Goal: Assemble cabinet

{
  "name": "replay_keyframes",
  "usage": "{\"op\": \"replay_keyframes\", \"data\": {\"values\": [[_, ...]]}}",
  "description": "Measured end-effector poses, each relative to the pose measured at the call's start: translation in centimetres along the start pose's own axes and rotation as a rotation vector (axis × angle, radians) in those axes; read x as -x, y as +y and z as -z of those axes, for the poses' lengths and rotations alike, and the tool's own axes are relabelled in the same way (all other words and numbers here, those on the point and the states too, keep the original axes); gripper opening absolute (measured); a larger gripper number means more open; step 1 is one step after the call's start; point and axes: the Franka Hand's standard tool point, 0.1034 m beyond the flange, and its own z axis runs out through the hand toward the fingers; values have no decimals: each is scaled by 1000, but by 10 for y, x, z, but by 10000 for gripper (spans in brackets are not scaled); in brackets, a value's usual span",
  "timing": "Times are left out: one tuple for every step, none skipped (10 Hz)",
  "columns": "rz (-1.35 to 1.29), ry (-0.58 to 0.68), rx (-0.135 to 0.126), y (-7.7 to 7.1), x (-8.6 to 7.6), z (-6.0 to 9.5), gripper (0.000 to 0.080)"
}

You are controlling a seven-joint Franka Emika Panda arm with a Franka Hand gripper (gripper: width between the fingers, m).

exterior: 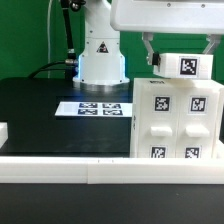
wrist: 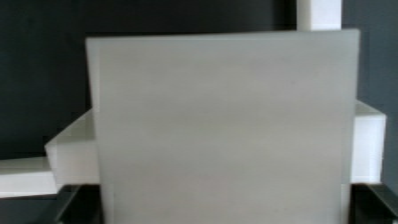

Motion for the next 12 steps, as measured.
{"op": "replay_keyframes", "data": {"values": [[-63,0,0,0,0,0,566],[-124,0,0,-1,0,0,566],[-162,0,0,-1,0,0,566],[-221,0,-1,-1,0,0,566],[-286,-1,-2,-2,1,0,566],[-382,-1,-2,-3,1,0,566],[-401,-1,-2,-3,1,0,566],[-483,-2,-4,-3,1,0,566],[-553,-3,-5,-4,1,0,566],[-615,-3,-6,-5,1,0,566],[-675,-5,-8,-5,1,0,566],[-724,-7,-11,-6,2,0,566]]}}
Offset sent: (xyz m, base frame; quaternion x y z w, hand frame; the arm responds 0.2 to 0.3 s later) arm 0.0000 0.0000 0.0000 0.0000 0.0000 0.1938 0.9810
